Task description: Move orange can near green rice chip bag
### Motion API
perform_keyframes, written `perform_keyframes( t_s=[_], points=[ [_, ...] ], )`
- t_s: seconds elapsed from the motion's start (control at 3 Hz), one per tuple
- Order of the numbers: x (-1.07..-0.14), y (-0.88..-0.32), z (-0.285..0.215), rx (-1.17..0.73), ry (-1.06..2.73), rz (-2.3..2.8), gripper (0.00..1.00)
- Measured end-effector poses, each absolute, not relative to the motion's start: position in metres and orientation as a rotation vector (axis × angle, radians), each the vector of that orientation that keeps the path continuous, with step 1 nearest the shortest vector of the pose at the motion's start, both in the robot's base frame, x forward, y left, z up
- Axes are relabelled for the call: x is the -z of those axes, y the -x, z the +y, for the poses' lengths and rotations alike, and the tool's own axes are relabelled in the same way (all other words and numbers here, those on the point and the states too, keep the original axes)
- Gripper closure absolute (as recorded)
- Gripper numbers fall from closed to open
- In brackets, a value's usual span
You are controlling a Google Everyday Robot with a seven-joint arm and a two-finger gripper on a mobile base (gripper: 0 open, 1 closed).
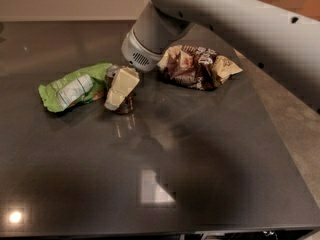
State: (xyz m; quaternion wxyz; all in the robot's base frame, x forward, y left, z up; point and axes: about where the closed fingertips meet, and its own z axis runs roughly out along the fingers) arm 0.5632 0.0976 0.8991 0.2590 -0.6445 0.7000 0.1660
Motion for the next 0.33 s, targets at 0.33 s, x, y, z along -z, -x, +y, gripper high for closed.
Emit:
perform_keyframes(
  t_s=[0.33],
  points=[
    [-0.8991,-0.5632,0.0976,-0.45,1.747,1.897,0.0]
  ],
)
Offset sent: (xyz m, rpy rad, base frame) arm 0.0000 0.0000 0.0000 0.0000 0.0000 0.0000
